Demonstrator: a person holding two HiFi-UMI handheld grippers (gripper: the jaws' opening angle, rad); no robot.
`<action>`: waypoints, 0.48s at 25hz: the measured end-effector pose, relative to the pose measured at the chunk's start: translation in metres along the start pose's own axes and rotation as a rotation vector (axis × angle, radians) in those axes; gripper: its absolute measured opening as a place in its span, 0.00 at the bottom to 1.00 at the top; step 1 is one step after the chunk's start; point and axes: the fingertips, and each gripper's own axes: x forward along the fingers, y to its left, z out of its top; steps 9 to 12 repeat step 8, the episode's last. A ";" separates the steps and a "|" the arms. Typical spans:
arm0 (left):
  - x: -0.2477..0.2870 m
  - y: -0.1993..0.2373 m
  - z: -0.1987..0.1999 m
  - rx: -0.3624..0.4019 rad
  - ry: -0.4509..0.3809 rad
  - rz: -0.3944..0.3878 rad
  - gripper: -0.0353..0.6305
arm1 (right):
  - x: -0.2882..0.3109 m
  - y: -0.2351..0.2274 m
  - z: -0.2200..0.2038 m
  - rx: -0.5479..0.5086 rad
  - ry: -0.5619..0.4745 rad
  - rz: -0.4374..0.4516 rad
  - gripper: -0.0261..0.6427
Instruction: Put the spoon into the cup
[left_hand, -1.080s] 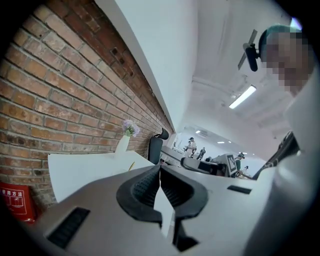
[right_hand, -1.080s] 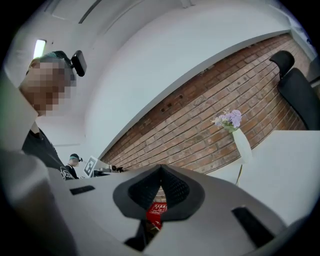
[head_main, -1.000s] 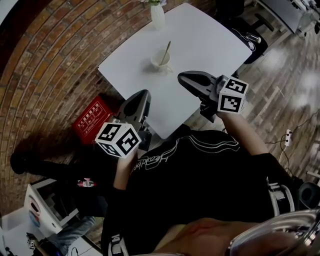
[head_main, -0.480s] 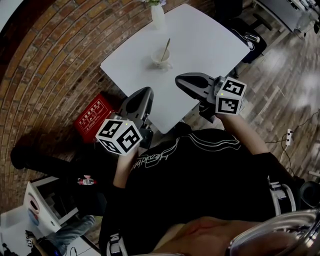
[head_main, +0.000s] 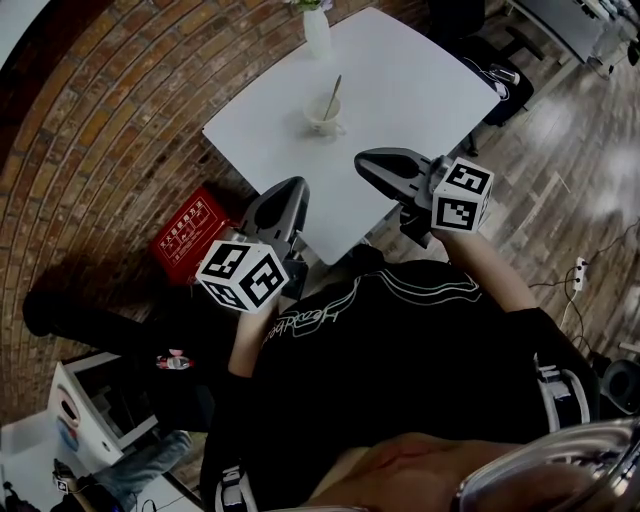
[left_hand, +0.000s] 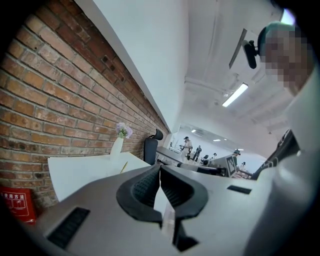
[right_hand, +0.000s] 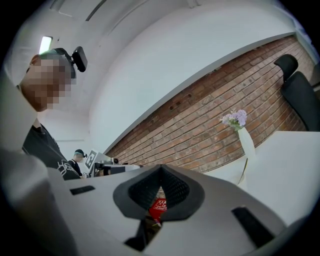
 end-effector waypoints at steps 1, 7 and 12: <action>-0.001 0.000 -0.001 0.002 0.001 0.002 0.06 | 0.000 0.000 -0.002 0.001 0.001 -0.003 0.03; -0.008 0.000 -0.005 -0.003 0.003 0.007 0.06 | -0.003 0.004 -0.005 0.004 -0.006 -0.013 0.03; -0.010 0.000 -0.006 -0.004 0.006 0.009 0.06 | -0.003 0.006 -0.006 0.004 -0.007 -0.015 0.03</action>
